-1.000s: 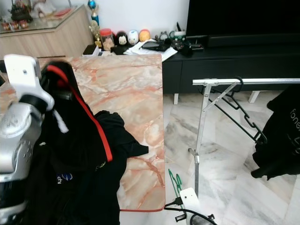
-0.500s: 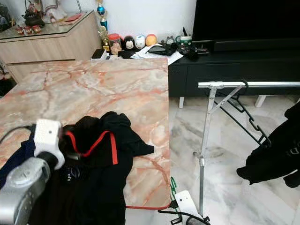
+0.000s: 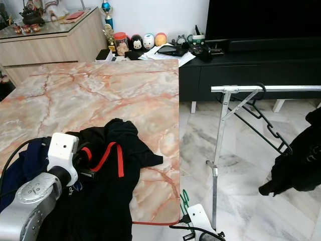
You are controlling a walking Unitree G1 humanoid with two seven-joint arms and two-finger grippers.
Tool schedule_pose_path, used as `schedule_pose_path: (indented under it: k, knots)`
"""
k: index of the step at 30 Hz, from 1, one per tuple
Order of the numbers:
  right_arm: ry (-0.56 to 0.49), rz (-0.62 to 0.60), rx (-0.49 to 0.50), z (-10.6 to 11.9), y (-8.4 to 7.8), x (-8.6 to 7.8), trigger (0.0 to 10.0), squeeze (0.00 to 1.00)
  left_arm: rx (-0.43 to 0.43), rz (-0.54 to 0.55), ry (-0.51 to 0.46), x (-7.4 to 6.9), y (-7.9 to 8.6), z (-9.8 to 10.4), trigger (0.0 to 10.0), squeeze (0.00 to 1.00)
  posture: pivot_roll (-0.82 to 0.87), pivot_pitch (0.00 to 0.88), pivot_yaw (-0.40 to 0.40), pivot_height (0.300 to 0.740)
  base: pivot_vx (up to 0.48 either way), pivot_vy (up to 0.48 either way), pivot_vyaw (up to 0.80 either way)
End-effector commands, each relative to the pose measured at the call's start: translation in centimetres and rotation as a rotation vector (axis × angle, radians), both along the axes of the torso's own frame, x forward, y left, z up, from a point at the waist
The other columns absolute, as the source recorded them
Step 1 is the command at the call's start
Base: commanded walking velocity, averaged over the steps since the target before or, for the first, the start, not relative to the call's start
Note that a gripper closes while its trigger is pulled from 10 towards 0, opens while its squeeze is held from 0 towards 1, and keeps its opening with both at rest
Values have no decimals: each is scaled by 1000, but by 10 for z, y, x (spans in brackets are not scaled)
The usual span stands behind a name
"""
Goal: Hang hanger
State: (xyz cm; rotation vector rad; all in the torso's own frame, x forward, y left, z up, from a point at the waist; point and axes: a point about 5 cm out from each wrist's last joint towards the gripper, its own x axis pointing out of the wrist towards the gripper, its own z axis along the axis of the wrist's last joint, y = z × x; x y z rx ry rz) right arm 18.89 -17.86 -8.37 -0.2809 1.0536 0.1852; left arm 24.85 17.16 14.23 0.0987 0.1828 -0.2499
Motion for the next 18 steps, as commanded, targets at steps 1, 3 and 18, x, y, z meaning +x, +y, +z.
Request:
schedule_pose_path:
  k: [1,3,18]
  knots:
    - [-2,7,9,0,3,0,10000,0,29,0,-14,-4,3,3,10000,1000,-5,0,86,740,0,0,0]
    - [-1,7,9,0,3,0,10000,0,23,3,-14,-7,3,2,10000,1000,-4,0,86,740,0,0,0]
    - [-2,11,5,1,2,1,10000,0,3,5,-42,-31,12,5,10000,1000,10,0,76,740,0,0,0]
